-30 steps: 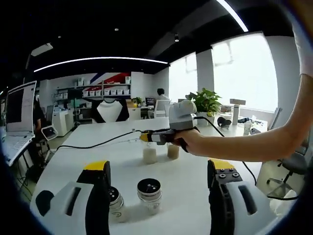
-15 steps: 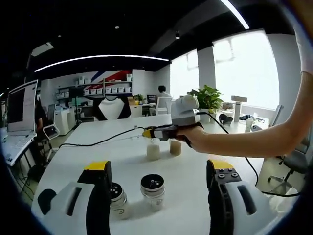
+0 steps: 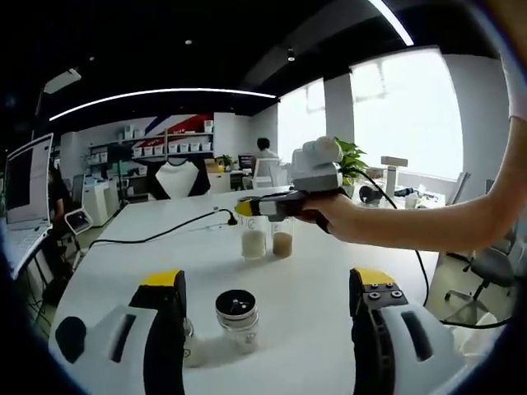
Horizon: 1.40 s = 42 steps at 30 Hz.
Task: Rotate the seasoning bottle until the label or dispensing opening points toward the visible target arrow and the bottle remains upright within the marked orientation range
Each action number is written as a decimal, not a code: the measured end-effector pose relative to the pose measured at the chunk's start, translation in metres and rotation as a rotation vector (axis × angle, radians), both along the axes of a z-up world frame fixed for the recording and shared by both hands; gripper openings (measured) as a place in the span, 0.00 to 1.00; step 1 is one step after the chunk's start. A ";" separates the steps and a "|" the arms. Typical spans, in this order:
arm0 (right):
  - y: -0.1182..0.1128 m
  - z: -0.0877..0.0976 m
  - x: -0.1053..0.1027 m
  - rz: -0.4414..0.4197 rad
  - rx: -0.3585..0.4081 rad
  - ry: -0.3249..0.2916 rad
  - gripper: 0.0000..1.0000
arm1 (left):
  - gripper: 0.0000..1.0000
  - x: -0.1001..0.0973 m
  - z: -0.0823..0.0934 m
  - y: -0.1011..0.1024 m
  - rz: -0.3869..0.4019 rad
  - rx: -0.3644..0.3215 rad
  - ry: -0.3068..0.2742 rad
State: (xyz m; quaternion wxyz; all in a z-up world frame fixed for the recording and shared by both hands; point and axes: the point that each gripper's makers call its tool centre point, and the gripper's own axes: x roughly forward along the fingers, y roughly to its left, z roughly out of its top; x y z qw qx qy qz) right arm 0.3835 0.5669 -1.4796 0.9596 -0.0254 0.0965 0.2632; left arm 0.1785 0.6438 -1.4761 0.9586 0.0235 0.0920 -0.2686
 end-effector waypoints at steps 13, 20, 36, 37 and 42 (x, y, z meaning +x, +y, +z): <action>-0.022 0.001 -0.051 0.045 -0.030 0.000 0.35 | 0.86 -0.014 -0.005 -0.023 -0.074 0.009 0.010; -0.030 0.003 -0.080 0.063 -0.041 -0.008 0.35 | 0.86 -0.019 -0.011 -0.033 -0.103 0.032 0.014; -0.031 0.015 -0.139 0.159 -0.007 -0.004 0.35 | 0.84 -0.028 -0.022 -0.063 -0.198 0.046 0.048; -0.030 0.016 -0.144 0.170 -0.002 -0.004 0.35 | 0.84 -0.028 -0.023 -0.065 -0.202 0.047 0.049; -0.026 0.023 -0.163 0.202 0.013 -0.002 0.35 | 0.82 -0.028 -0.025 -0.071 -0.221 0.049 0.051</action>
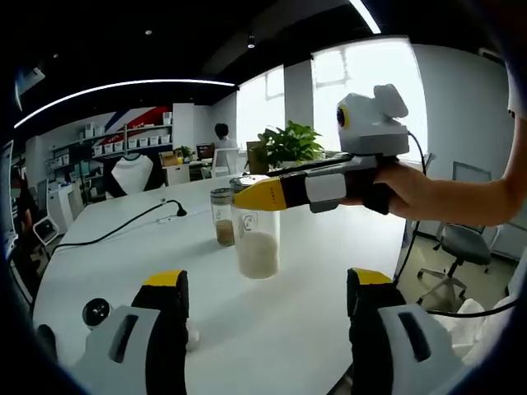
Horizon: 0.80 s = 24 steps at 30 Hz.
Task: Rotate the seasoning bottle until the label or dispensing opening points toward the visible target arrow and the bottle remains upright within the marked orientation range
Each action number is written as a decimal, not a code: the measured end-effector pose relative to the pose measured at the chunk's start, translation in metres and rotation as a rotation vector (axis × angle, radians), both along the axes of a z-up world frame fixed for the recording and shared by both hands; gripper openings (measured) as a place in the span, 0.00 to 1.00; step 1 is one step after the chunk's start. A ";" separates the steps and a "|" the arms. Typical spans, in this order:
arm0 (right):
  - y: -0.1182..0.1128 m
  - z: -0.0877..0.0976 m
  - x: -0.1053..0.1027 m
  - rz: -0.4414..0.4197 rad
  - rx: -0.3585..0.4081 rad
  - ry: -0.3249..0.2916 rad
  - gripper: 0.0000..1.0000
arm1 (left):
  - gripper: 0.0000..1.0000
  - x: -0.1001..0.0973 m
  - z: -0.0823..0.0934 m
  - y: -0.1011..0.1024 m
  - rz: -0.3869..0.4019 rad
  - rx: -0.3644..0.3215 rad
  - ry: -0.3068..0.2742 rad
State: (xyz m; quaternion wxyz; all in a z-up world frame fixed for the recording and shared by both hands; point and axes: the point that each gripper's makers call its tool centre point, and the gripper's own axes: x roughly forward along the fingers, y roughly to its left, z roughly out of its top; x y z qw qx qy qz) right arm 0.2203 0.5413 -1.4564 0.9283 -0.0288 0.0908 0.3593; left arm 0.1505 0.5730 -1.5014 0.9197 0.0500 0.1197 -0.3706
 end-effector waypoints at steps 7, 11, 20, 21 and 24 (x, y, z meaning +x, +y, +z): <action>0.012 0.009 -0.026 0.050 0.022 0.001 0.35 | 0.80 0.002 -0.003 -0.011 -0.041 0.018 -0.010; 0.019 0.015 -0.036 0.077 0.036 0.004 0.35 | 0.75 0.002 -0.002 -0.018 -0.071 0.021 -0.021; 0.034 0.029 -0.060 0.175 0.054 0.001 0.35 | 0.57 0.010 0.006 -0.024 -0.122 -0.020 -0.050; 0.036 0.029 -0.063 0.185 0.054 0.001 0.35 | 0.57 0.010 0.007 -0.025 -0.135 -0.010 -0.056; 0.039 0.031 -0.069 0.206 0.040 -0.008 0.35 | 0.54 0.010 0.009 -0.028 -0.164 -0.002 -0.073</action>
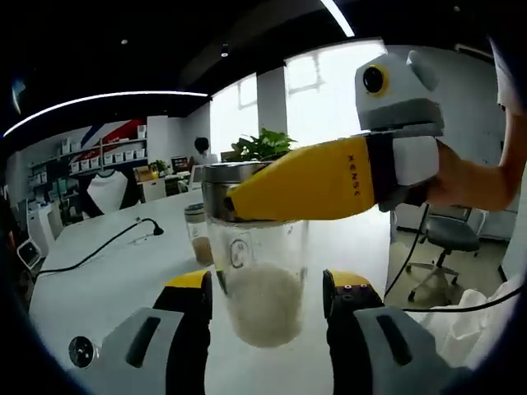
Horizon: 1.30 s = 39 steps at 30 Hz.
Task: Rotate the seasoning bottle until the label or dispensing opening points toward the visible target arrow and the bottle remains upright within the marked orientation range
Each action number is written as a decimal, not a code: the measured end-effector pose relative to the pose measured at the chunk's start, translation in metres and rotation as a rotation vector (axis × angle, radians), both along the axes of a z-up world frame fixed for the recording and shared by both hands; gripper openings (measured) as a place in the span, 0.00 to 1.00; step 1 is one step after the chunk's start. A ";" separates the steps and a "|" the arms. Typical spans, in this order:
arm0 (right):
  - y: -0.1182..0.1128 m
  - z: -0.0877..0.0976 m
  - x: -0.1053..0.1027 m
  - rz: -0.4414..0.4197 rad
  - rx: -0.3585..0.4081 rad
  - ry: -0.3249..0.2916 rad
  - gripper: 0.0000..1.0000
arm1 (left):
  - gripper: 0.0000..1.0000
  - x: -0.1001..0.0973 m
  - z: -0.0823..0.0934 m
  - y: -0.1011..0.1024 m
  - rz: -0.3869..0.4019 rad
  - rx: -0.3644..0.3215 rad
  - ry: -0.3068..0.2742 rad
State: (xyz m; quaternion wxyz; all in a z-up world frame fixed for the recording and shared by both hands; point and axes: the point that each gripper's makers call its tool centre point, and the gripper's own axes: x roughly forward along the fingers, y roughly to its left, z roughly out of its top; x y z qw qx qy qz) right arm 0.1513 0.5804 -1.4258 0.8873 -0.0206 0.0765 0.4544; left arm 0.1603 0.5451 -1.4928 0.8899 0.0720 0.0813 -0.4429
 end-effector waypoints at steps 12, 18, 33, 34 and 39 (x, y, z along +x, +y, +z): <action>0.002 0.006 -0.006 0.039 -0.013 -0.054 0.36 | 0.44 0.002 0.007 -0.004 0.061 -0.060 -0.013; 0.005 -0.001 -0.006 0.005 -0.012 -0.056 0.36 | 0.44 0.007 -0.001 0.001 0.159 -0.041 0.008; 0.008 -0.016 0.007 -0.212 -0.044 -0.065 0.38 | 0.44 0.010 -0.014 0.015 0.440 0.028 0.016; 0.007 -0.016 0.006 -0.213 -0.038 -0.057 0.37 | 0.44 0.010 -0.015 0.015 0.436 0.031 0.015; 0.001 -0.012 0.008 -0.173 -0.005 -0.024 0.37 | 0.44 0.005 -0.008 0.009 0.326 -0.058 0.013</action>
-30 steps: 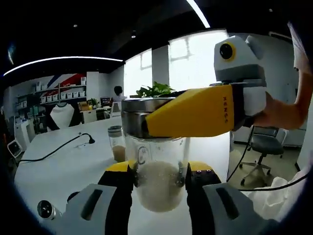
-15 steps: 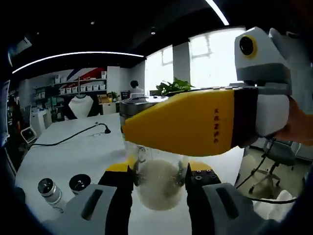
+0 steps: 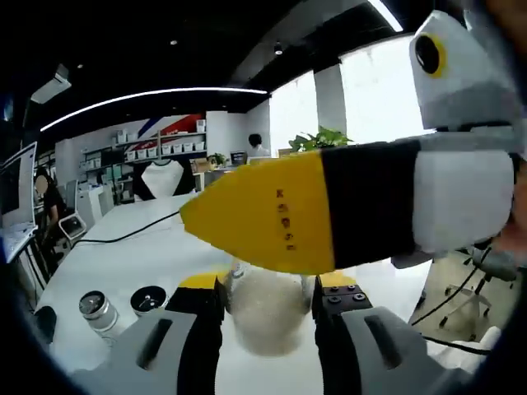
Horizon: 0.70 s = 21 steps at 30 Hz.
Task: Rotate the seasoning bottle until the label or dispensing opening points toward the visible target arrow and the bottle remains upright within the marked orientation range
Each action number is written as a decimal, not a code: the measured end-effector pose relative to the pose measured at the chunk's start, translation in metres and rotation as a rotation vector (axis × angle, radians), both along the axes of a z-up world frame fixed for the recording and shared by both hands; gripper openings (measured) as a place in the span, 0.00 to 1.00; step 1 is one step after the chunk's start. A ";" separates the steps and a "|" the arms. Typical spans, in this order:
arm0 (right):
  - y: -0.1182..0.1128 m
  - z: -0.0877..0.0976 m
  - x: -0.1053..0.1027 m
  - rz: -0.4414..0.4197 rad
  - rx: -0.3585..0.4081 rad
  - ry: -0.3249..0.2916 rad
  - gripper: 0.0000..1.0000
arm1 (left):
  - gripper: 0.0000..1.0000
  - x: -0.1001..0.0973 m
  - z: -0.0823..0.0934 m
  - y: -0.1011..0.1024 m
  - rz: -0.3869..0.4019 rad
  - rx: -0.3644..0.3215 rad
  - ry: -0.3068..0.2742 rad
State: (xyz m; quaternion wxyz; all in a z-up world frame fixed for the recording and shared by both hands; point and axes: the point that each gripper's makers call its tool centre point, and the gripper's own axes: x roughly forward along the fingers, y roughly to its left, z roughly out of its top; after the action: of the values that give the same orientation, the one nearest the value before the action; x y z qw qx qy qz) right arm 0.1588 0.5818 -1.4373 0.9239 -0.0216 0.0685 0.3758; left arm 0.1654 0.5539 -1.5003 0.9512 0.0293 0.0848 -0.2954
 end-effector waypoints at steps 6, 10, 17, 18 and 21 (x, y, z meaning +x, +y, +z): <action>-0.002 -0.003 -0.010 0.099 -0.016 0.012 0.36 | 0.45 -0.009 0.001 -0.008 -0.179 0.012 -0.038; 0.000 0.002 -0.019 0.179 -0.002 0.008 0.36 | 0.47 -0.020 0.008 -0.015 -0.369 0.012 -0.092; 0.005 0.006 -0.027 0.242 -0.032 -0.017 0.36 | 0.49 -0.022 0.011 -0.019 -0.490 0.032 -0.083; 0.005 0.006 -0.026 0.240 -0.035 -0.019 0.36 | 0.48 -0.021 0.010 -0.020 -0.479 0.037 -0.082; 0.005 0.008 -0.024 0.241 -0.043 -0.047 0.37 | 0.47 -0.013 0.013 -0.015 -0.374 0.047 -0.114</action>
State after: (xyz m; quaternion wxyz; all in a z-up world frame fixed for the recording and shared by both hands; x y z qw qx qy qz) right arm 0.1344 0.5872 -1.4294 0.8726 -0.0586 0.0517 0.4821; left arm 0.1522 0.5386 -1.4876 0.8820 0.0832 0.0309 -0.4628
